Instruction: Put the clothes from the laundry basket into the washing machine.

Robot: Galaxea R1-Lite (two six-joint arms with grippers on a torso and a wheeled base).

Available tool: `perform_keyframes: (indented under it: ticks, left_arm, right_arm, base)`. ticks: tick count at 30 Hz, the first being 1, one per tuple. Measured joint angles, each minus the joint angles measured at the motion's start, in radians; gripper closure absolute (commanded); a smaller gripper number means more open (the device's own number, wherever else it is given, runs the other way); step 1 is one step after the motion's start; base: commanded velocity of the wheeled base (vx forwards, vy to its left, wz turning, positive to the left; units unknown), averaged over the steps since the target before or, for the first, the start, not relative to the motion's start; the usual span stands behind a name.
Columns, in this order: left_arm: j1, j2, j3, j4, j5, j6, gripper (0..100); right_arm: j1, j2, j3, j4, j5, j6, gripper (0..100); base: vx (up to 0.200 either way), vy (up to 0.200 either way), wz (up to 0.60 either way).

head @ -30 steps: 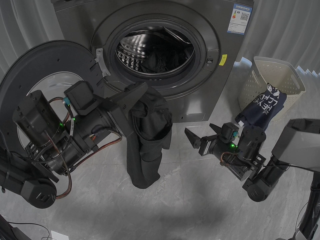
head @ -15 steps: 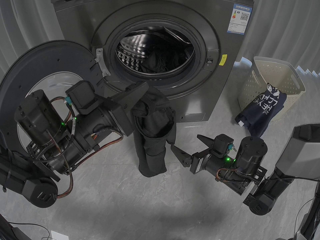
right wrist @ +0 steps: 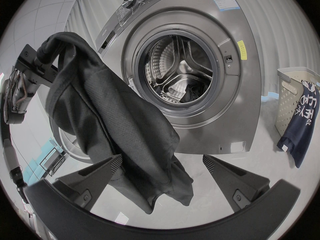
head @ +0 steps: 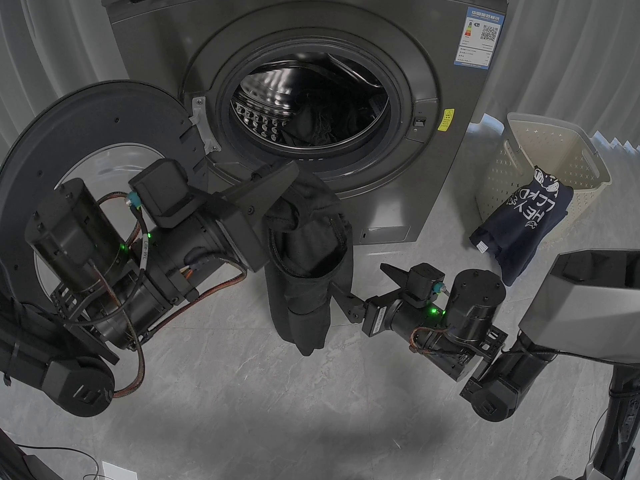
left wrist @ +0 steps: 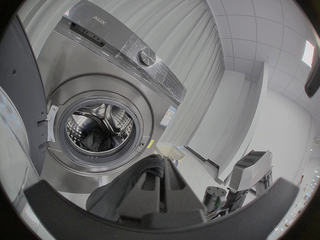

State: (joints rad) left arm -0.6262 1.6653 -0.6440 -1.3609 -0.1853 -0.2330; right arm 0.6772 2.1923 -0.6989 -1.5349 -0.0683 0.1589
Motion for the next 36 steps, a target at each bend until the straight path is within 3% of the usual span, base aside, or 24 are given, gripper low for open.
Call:
perform_keyframes:
  ticks: [14, 19, 28, 36]
  left_arm:
    - [-0.004, -0.002, 0.0, 0.002, 0.001, 0.0, 100]
    - [-0.007, -0.002, 0.0, 0.002, 0.001, 0.001, 100]
    - [-0.007, -0.002, 0.0, 0.002, -0.001, 0.001, 100]
    - [-0.008, -0.002, 0.0, 0.002, -0.001, 0.001, 100]
  right_arm:
    - [-0.012, 0.121, -0.207, 0.008, 0.007, -0.003, 0]
    - [-0.052, 0.131, -0.275, 0.013, 0.007, -0.006, 0]
    - [-0.134, 0.092, -0.239, 0.004, 0.025, -0.018, 0]
    - [-0.117, 0.066, -0.206, 0.0, 0.026, -0.024, 0]
  base:
    - [0.0, 0.0, 0.0]
    - [0.0, 0.0, 0.0]
    - [0.0, 0.0, 0.0]
    - [0.0, 0.0, 0.0]
